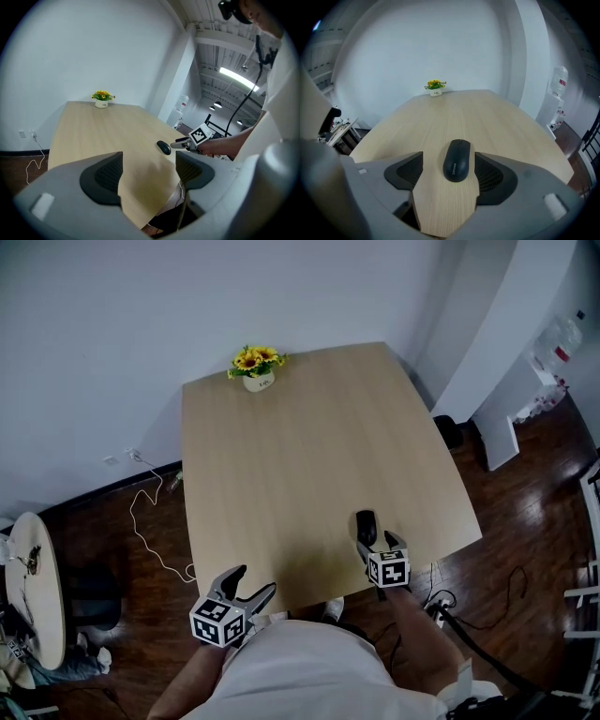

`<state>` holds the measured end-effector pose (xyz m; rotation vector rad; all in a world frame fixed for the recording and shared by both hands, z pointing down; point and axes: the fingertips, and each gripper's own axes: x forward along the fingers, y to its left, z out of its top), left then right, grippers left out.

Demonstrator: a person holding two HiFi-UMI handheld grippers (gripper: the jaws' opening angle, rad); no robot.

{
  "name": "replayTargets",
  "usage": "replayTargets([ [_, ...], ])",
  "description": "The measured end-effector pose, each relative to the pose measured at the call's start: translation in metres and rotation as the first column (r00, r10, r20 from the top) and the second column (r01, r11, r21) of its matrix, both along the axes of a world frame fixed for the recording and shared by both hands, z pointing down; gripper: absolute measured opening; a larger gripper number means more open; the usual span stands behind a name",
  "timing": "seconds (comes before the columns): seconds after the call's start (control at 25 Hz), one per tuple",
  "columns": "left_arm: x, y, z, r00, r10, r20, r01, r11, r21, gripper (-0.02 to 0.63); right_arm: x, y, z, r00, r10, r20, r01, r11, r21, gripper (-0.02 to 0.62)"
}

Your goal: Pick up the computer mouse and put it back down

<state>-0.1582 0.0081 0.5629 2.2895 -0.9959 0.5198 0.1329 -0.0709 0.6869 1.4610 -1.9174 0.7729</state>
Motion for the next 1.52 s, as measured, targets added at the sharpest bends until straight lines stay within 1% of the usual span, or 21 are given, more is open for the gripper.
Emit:
replayTargets([
  [0.2,0.012,-0.005,0.001,0.998,0.060,-0.020,-0.060,0.998,0.009,0.340,-0.020,0.039,-0.071,0.998,-0.046,0.031,0.044,0.996,0.077,0.350],
  [0.36,0.014,-0.011,0.003,0.995,0.096,-0.030,-0.096,0.995,0.008,0.340,-0.030,0.079,-0.128,0.997,-0.063,0.049,0.056,0.990,0.129,0.361],
  [0.44,0.015,-0.013,0.005,0.993,0.117,-0.035,-0.117,0.993,0.006,0.339,-0.031,0.099,-0.153,0.997,-0.058,0.058,0.049,0.987,0.150,0.371],
  [0.56,0.018,-0.015,0.007,0.988,0.150,-0.041,-0.150,0.989,0.000,0.339,-0.030,0.125,-0.179,0.996,-0.026,0.080,0.012,0.984,0.178,0.383],
  [0.8,0.032,-0.013,0.009,0.972,0.229,-0.050,-0.229,0.973,-0.004,0.339,-0.025,0.158,-0.192,0.996,0.047,0.079,-0.061,0.983,0.176,0.383],
  [1.04,0.041,-0.011,0.010,0.958,0.282,-0.052,-0.282,0.959,-0.002,0.339,-0.028,0.172,-0.197,0.991,0.099,0.087,-0.114,0.977,0.182,0.380],
  [1.24,0.043,-0.007,0.010,0.952,0.300,-0.053,-0.301,0.954,-0.001,0.339,-0.034,0.179,-0.197,0.990,0.105,0.098,-0.122,0.974,0.191,0.380],
  [1.52,0.040,0.000,0.009,0.954,0.294,-0.056,-0.295,0.956,0.000,0.339,-0.039,0.183,-0.199,0.990,0.098,0.104,-0.117,0.973,0.197,0.379],
])
